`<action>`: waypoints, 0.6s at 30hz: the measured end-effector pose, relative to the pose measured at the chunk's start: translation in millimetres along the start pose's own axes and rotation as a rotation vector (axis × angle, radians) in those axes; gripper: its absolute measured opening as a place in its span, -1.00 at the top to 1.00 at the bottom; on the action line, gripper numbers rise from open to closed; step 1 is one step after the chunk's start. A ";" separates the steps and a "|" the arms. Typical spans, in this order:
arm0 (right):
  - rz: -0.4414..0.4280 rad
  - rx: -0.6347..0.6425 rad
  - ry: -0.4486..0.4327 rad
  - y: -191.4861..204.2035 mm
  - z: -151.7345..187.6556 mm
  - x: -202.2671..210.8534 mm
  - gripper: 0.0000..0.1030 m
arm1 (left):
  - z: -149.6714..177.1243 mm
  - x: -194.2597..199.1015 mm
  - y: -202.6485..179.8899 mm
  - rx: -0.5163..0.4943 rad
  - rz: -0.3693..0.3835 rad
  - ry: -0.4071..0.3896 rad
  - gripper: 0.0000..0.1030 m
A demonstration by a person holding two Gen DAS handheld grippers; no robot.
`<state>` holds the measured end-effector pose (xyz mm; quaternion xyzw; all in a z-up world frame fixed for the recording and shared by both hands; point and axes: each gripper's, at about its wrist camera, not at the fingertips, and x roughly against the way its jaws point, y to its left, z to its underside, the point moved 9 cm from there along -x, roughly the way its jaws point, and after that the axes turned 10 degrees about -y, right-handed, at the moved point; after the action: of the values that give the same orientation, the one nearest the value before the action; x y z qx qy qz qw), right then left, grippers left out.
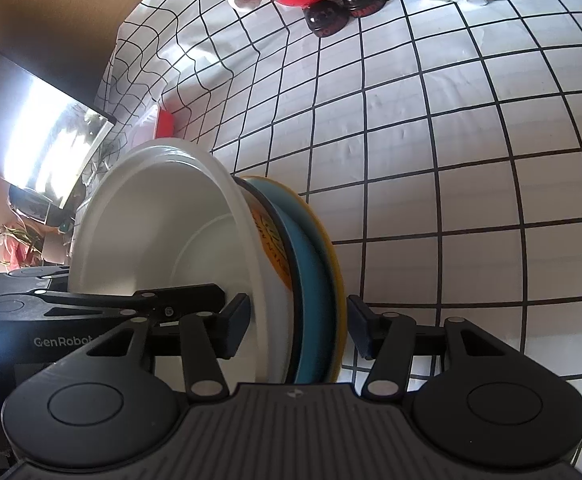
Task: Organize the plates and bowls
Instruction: 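Lift the bowl stack by the white rim with both grippers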
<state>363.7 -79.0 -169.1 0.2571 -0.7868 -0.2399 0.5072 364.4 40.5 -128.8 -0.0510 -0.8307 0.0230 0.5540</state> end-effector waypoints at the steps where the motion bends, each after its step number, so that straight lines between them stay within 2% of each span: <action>1: -0.002 -0.001 0.001 -0.4 0.4 0.4 -0.04 | -0.4 0.7 -0.6 0.003 0.002 0.005 -0.08; 11: -0.019 -0.036 0.017 -3.0 3.7 3.1 -0.04 | -1.1 6.2 -9.5 -0.036 0.014 0.007 -0.16; 18: -0.027 -0.051 0.014 -1.2 3.5 0.6 -0.05 | 0.9 2.6 -3.4 0.003 0.035 0.029 -0.16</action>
<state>360.5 -79.9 -170.7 0.2565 -0.7733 -0.2650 0.5158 362.5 37.5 -126.4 -0.0648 -0.8215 0.0331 0.5655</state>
